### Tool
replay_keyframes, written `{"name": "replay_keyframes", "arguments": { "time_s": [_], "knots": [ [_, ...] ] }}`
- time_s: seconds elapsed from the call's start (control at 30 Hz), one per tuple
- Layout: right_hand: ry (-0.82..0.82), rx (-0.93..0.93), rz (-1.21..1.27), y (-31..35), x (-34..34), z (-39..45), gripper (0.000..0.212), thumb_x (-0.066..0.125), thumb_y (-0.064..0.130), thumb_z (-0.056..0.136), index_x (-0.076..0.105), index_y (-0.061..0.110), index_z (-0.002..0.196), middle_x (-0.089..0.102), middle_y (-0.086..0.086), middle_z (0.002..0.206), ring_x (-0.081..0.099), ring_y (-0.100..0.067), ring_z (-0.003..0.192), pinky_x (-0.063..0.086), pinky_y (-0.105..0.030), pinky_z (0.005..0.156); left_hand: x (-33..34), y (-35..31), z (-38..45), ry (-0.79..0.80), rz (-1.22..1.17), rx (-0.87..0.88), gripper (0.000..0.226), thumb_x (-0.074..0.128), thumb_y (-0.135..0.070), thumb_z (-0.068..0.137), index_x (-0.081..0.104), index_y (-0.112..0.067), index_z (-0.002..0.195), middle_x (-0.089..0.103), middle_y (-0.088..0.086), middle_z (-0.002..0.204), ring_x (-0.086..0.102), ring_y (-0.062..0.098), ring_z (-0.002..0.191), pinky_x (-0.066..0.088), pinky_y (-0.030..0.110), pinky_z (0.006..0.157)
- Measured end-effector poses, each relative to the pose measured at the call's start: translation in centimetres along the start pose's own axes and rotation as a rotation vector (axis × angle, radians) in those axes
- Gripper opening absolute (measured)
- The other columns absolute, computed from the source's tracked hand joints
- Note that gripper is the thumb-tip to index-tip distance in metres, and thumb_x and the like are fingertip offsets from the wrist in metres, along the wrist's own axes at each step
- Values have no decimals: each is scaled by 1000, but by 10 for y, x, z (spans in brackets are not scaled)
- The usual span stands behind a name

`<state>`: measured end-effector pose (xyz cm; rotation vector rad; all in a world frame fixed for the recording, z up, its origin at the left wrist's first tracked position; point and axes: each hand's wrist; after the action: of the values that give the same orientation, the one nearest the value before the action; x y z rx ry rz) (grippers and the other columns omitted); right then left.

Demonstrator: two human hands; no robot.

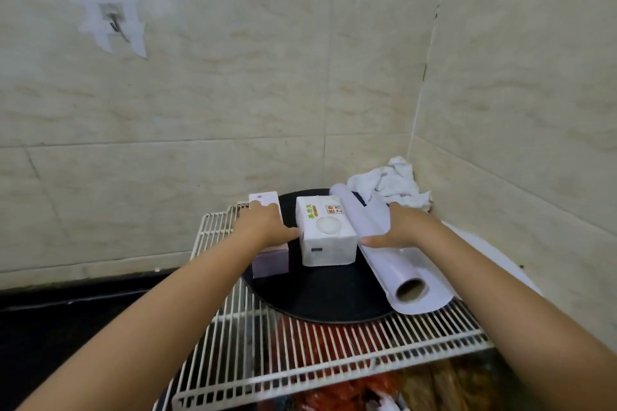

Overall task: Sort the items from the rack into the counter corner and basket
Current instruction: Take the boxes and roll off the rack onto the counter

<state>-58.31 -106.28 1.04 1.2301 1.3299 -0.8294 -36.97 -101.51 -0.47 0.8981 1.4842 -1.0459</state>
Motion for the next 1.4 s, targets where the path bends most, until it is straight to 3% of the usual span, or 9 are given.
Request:
{"name": "replay_keyframes", "arguments": {
  "time_s": [0.17, 0.3, 0.37, 0.43, 0.47, 0.57, 0.73, 0.93, 1.4],
  "knots": [
    [72, 58, -119, 10, 16, 3, 104, 63, 67, 64, 18, 10, 139, 56, -8, 124, 57, -25, 106, 47, -32, 80, 6, -28, 2, -156, -55, 82, 48, 47, -44, 88, 50, -9, 121, 45, 14, 132, 38, 30, 124, 38, 40, 97],
    [63, 158, -59, 22, 25, 3, 109, 72, 43, 71, 0, 6, 144, 53, -12, 127, 57, -27, 107, 49, -35, 75, 7, -52, 8, -45, -113, 159, 50, 45, -40, 89, 44, -10, 129, 46, 14, 131, 47, 29, 119, 43, 35, 85],
    [85, 212, -40, 23, 27, 1, 81, 69, 29, 76, 23, 2, 137, 58, -8, 107, 61, -23, 89, 51, -31, 68, 9, -57, 11, 19, -109, 162, 53, 44, -41, 89, 39, -13, 134, 41, 13, 136, 47, 29, 121, 43, 35, 87],
    [40, 206, -37, 18, 29, -1, 21, 63, 25, 79, 52, 9, 86, 49, 0, 73, 48, -14, 58, 38, -23, 47, 12, -58, 14, 50, -125, 148, 54, 43, -40, 90, 36, -15, 137, 36, 15, 140, 44, 31, 123, 42, 37, 94],
    [5, 217, -18, 15, 33, 1, 23, 60, 25, 80, 46, 12, 69, 45, 1, 67, 43, -13, 54, 31, -22, 43, 12, -58, 16, 49, -129, 140, 53, 43, -39, 90, 37, -15, 137, 35, 15, 141, 43, 32, 124, 41, 37, 96],
    [-83, 239, 7, 11, 36, -3, 17, 61, 23, 80, 57, 8, 86, 58, -2, 89, 51, -15, 67, 32, -20, 44, 13, -63, 22, 23, -118, 124, 49, 41, -37, 91, 40, -12, 133, 43, 14, 137, 46, 31, 122, 41, 35, 93],
    [-190, 260, -2, 8, 42, -2, 48, 68, 22, 77, 47, 9, 118, 53, -8, 121, 54, -23, 110, 46, -27, 80, 17, -83, 27, 58, -191, 38, 75, 53, -58, 78, 32, -13, 134, 53, 10, 128, 50, 26, 118, 38, 30, 73],
    [-185, 220, 30, -3, 36, -11, 46, 66, 23, 76, 45, 7, 113, 55, -10, 117, 56, -25, 105, 38, -27, 67, 13, -90, 30, 206, -233, -115, 94, 60, -49, 71, 9, -24, 145, 15, 26, 148, 36, 38, 128, 40, 41, 98],
    [-427, 174, 23, -38, 8, -47, 50, 65, 33, 74, 44, 6, 111, 55, -13, 113, 55, -30, 102, 34, -31, 67, 12, -92, 14, 50, -219, -61, 83, 71, -36, 67, 25, -23, 135, 37, 20, 133, 36, 37, 124, 37, 43, 98]
  ]
}}
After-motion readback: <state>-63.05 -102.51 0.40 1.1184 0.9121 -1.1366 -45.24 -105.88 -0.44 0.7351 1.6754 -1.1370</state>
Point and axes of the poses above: each hand's wrist, its own z-axis towards the middle knuckle, its own x-axis out of the palm, y = z × x
